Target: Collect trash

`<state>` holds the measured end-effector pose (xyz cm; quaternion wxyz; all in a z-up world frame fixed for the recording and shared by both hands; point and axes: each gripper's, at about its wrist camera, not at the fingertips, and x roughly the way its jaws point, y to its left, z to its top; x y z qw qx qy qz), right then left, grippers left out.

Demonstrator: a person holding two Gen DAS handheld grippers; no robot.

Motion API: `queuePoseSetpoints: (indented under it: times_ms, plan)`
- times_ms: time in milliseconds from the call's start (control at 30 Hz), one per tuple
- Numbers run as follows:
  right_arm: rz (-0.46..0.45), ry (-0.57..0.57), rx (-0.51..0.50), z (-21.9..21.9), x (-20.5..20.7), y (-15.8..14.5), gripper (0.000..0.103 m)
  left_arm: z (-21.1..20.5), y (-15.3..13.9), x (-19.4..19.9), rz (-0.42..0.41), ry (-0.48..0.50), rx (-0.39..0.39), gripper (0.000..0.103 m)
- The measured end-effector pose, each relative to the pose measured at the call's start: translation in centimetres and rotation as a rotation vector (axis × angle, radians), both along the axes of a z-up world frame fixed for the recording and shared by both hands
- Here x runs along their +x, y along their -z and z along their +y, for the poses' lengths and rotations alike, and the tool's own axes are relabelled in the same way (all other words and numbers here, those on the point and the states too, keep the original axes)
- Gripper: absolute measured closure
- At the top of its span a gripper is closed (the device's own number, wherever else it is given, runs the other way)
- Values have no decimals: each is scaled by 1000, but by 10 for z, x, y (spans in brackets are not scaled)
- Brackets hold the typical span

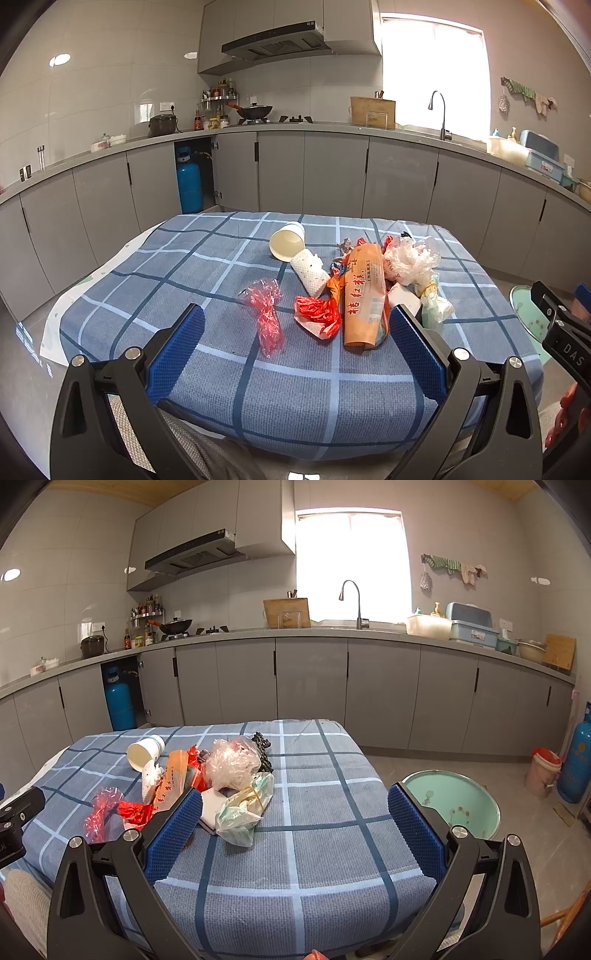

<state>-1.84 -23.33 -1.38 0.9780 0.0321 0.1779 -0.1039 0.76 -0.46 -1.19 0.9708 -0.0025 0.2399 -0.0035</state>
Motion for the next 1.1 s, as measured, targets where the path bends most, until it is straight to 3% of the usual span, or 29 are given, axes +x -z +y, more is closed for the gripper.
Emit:
queuePoseSetpoints:
  times_ms: [400, 600, 767, 933, 1100]
  plan:
    - [10, -3, 17, -3, 10, 11, 4, 2, 16, 13, 50, 2, 9, 5]
    - [39, -40, 89, -14, 29, 37, 4, 19, 47, 33, 114, 62, -73, 5]
    - [117, -104, 91, -10, 52, 62, 4, 29, 79, 57, 206, 13, -74, 5]
    - [147, -148, 106, -4, 79, 75, 4, 32, 90, 77, 226, -10, -63, 5]
    - [178, -142, 184, -10, 115, 81, 4, 38, 95, 107, 225, -48, -49, 5]
